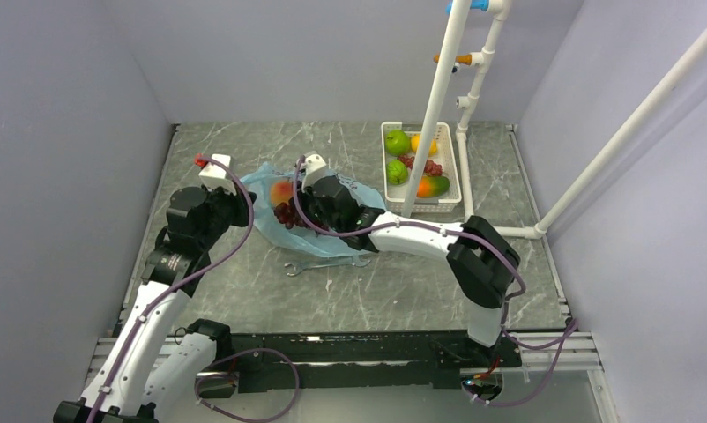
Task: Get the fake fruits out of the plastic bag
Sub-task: Take out the fake fruit from the plastic bag, then place the fake fruit in the bin.
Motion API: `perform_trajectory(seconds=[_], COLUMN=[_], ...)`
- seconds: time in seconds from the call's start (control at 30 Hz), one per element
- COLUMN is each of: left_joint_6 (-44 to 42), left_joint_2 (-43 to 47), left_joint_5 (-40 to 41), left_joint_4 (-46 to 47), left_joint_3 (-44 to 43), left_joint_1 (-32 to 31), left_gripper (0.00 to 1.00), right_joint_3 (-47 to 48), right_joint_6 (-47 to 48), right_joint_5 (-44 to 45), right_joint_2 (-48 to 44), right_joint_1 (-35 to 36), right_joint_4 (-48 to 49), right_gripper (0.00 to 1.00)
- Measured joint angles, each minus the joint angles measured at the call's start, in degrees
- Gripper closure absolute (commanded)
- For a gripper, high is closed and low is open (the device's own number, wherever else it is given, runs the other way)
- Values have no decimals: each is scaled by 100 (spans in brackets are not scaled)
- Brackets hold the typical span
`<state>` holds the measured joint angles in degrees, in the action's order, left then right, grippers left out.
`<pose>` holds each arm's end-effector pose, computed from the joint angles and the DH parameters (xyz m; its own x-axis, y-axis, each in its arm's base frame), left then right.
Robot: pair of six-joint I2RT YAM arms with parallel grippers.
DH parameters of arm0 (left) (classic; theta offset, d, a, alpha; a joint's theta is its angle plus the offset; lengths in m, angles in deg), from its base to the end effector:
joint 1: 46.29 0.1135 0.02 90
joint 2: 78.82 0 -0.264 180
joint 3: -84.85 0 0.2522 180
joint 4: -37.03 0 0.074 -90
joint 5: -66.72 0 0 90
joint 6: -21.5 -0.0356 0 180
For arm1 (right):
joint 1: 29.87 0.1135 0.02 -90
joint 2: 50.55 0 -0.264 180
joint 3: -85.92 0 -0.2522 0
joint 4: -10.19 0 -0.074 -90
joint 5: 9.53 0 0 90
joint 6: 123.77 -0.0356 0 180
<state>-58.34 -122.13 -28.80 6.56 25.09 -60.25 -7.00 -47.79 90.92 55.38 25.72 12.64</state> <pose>0.1699 -0.0458 0.3395 -0.2898 -0.1089 -0.9509 0.2840 0.9390 -0.1941 0.2515 0.3558 0.2551 -0.3275 -0.0566 -0.9431 -0.6531 0.7349 0.1827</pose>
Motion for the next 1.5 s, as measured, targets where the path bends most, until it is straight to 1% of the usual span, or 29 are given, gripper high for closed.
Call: perform_trajectory(seconds=[0.6, 0.8, 0.9, 1.13, 1.33, 1.43, 1.5], left_joint_6=[2, 2, 2, 0, 26, 66, 63], left_joint_2=[-85, -136, -131, -195, -304, -435, -654], left_joint_5=[85, 85, 85, 87, 131, 142, 192], left_joint_4=[-74, -81, -74, -74, -197, -365, -520], left_joint_3=[0, 0, 0, -2, -92, -435, -890], left_joint_1=[0, 0, 0, 0, 0, 0, 0], left_gripper=[100, 100, 100, 100, 100, 100, 100], right_joint_3=[-42, -127, -376, -1134, -2162, -2479, -2671], right_joint_6=[-114, -13, -28, -168, -280, -339, -396], right_joint_5=[-114, 57, 79, 197, 354, 555, 686], right_joint_2=[-1196, -1954, -2634, -4100, -5366, -5709, -5823], right_joint_1=[-35, -96, -334, -1449, -1823, -1937, -2031], right_joint_4=[-157, -352, -358, -496, -1086, -1589, -1860], right_gripper=[99, 100, 100, 100, 100, 100, 100])
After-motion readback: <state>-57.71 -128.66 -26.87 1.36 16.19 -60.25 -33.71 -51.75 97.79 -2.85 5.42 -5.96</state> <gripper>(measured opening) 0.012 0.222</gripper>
